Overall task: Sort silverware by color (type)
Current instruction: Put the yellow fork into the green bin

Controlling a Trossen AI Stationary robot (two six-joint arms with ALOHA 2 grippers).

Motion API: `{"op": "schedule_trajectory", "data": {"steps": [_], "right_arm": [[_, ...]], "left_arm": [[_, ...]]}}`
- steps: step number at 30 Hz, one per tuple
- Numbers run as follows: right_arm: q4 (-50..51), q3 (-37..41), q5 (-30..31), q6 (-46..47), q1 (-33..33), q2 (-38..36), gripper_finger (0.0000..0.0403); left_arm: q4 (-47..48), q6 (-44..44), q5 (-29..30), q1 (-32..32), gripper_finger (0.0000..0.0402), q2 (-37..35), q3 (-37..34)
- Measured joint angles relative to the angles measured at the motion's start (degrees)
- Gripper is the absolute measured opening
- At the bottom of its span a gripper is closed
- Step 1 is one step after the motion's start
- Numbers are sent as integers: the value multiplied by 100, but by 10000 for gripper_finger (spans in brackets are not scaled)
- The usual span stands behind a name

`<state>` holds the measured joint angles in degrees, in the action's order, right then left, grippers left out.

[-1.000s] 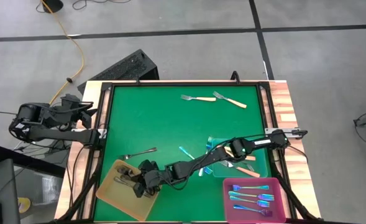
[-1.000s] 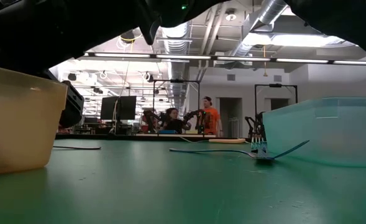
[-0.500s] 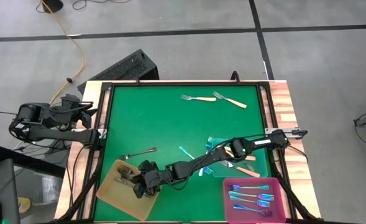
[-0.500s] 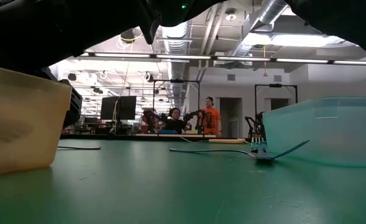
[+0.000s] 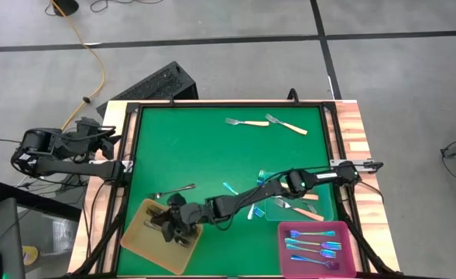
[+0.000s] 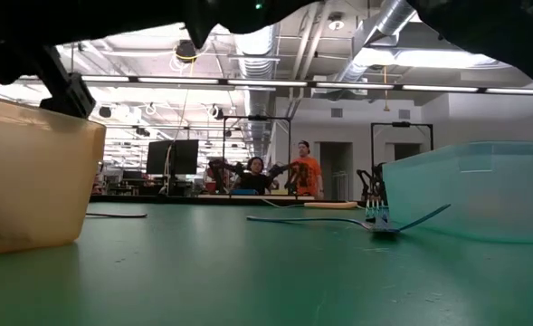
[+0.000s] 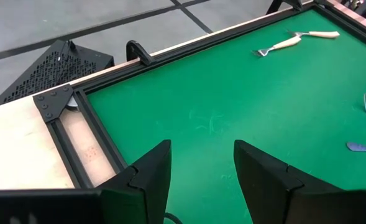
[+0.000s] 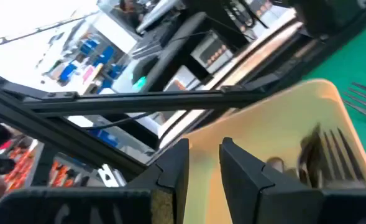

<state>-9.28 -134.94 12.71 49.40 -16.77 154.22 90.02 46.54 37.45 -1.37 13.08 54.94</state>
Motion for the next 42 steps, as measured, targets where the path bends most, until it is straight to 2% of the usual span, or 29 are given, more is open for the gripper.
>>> {"op": "schedule_trajectory", "data": {"steps": [4,7,10,14,26,27,36,42], "right_arm": [[-392,20,-371,-259,120,-44,113],[-387,7,-399,-634,201,-246,113],[-160,-33,-411,-1036,284,-491,113],[639,-1,-499,-1419,433,-823,113],[4210,9,-424,-2141,1040,-2420,113],[4263,5,-431,-2232,1109,-2523,113],[6861,-16,-509,-2596,1747,-4054,113],[8885,-1,338,-2945,2112,-4769,113]], "left_arm": [[0,4,12,0,158,0,0],[0,4,14,0,158,2,0],[0,4,26,0,158,2,0],[0,4,35,0,158,2,-2],[2,-90,256,0,158,0,-2],[2,-109,273,0,158,0,-2],[-2,-234,174,0,158,2,-2],[0,-185,137,0,158,0,-2]]}}
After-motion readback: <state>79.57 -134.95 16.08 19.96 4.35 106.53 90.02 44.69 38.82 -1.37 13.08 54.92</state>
